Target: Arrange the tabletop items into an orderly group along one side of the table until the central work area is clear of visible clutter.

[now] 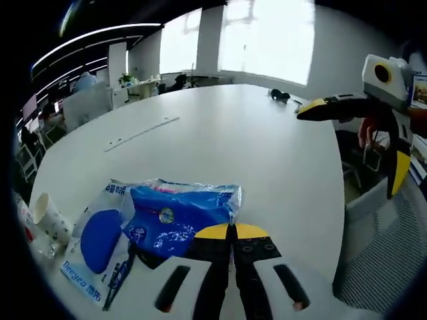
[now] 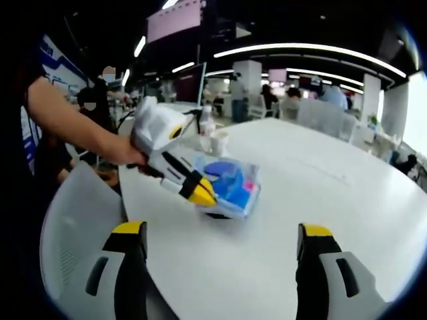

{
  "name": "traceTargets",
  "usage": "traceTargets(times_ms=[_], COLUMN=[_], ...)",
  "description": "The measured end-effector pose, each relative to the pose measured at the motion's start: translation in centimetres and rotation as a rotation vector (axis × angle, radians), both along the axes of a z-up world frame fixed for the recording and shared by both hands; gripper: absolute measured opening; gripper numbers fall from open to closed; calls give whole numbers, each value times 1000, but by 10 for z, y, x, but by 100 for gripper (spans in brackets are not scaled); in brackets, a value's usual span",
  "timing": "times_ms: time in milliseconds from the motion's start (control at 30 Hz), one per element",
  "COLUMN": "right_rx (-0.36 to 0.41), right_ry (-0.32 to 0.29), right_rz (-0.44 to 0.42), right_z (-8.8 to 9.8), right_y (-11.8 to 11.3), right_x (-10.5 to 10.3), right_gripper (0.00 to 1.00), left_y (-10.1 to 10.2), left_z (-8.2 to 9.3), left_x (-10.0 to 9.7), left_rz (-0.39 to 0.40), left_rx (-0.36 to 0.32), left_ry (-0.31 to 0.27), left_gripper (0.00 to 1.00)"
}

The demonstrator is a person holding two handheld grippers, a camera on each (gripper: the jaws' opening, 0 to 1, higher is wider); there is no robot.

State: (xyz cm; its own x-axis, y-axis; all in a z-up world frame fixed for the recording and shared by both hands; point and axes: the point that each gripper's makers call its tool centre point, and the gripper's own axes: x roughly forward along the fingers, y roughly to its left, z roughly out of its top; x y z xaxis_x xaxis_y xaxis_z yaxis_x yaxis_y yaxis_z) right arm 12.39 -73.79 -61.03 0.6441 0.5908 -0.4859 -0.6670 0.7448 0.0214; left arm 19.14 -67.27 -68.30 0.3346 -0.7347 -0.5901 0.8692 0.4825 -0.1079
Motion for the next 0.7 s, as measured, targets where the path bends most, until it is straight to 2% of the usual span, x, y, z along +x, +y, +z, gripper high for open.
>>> traceTargets(times_ms=[267, 467, 700], right_rx=[-6, -11, 1], right_ry=[9, 15, 33], right_rz=[-3, -10, -7], right_z=[-4, -6, -10], right_y=[-3, -7, -4], right_x=[-4, -6, -8], right_gripper=[91, 91, 90], left_y=[-7, -10, -14], left_z=[-18, -19, -27], left_x=[-8, -9, -13], left_rz=[-14, -2, -12], left_rx=[28, 9, 31], left_ry=[25, 48, 40], left_gripper=[0, 0, 1])
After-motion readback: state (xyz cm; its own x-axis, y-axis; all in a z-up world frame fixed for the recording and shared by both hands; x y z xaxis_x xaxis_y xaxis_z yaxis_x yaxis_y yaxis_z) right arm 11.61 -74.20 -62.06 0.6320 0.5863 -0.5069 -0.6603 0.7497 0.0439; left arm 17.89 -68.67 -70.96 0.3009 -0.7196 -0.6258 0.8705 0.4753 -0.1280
